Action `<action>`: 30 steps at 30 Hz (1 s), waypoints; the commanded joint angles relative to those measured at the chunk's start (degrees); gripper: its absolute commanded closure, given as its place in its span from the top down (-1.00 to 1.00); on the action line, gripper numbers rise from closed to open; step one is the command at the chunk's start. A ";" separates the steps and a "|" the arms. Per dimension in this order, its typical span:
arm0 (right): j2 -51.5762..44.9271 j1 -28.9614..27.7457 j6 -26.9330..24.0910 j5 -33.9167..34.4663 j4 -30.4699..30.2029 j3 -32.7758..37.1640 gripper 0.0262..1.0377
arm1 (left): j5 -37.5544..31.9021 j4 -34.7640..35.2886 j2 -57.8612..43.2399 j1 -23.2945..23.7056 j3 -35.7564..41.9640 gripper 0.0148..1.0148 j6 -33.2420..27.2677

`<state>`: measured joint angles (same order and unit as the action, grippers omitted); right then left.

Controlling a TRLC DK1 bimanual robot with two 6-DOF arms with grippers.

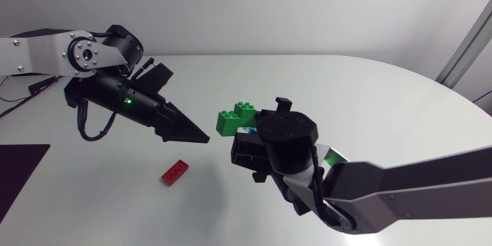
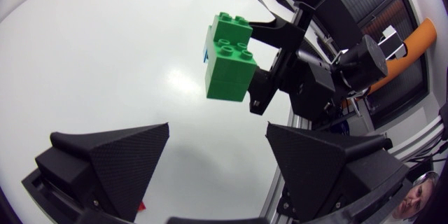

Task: Separate the duplo bricks

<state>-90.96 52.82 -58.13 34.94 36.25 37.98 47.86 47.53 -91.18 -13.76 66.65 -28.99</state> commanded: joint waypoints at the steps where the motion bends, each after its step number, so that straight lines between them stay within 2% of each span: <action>1: -0.98 0.97 -1.02 0.31 0.93 2.10 -0.55 | 0.57 -2.44 0.82 -1.09 -0.38 0.90 2.98; 4: -0.98 1.24 -0.85 0.13 0.14 3.07 -0.55 | -0.13 -5.08 1.09 -1.01 -1.17 0.84 3.77; 10: -0.89 1.41 -0.76 -0.05 -1.01 3.86 -0.55 | -1.54 -9.82 2.14 -1.45 -3.02 0.50 5.35; 16: -1.94 1.85 -0.32 -0.05 -1.09 3.68 -0.55 | -2.24 -12.11 3.29 -2.50 -3.99 0.49 6.41; 20: -2.56 2.20 -0.41 0.04 -1.36 3.86 -0.55 | -3.65 -13.87 4.16 -3.99 -4.60 0.17 7.64; 24: -2.65 2.64 -0.32 0.22 -1.71 4.12 -0.55 | -5.58 -15.01 5.04 -5.49 -5.57 0.00 7.90; 30: -2.73 2.47 -0.41 0.92 -1.80 4.47 -0.55 | -6.11 -15.36 6.01 -5.75 -6.80 -0.05 7.90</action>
<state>-92.86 54.98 -58.11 35.00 34.65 40.84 41.78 32.53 -86.65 -19.27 61.36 -22.39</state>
